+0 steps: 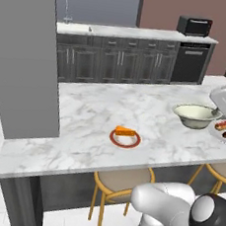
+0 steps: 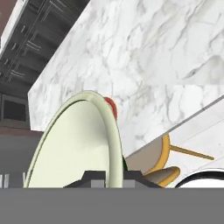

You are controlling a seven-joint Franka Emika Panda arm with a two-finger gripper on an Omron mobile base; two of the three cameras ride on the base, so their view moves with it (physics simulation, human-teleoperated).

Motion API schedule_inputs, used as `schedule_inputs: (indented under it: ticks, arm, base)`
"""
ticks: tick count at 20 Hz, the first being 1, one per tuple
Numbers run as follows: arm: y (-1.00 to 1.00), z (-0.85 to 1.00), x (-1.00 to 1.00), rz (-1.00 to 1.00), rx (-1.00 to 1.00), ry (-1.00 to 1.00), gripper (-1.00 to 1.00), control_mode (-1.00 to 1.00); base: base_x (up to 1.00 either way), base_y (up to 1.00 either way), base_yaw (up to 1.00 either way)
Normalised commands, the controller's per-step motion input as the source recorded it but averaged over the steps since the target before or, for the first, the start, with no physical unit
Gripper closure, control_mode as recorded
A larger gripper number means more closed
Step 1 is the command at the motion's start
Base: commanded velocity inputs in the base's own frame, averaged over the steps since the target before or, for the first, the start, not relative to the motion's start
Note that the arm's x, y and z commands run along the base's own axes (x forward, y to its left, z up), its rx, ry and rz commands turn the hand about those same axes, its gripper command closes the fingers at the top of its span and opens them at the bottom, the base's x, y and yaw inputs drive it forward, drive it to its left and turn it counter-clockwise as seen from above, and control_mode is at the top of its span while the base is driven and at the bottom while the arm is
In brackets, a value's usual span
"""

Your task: Take the smaller bowl and place it next to the appetizer plate on the dining counter , and place the larger bowl next to the plate with cooked food.

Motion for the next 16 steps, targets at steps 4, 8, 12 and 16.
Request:
schedule_inputs:
  ticks: [4,8,12,16]
  arm:
    - [0.00,-0.36,0.59,-0.03,0.00,0.00,1.00,-1.00]
    - [0.00,-0.42,0.53,-0.01,0.00,0.00,1.00,-1.00]
    - [0.00,-0.42,0.38,0.00,0.00,0.00,1.00,-1.00]
    - [0.00,-0.40,0.22,0.00,0.00,0.00,1.00,-1.00]
  base:
    - [0.00,0.00,0.00]
    - [0.00,0.00,0.00]
    - [0.00,0.00,0.00]
    - [0.00,0.00,0.00]
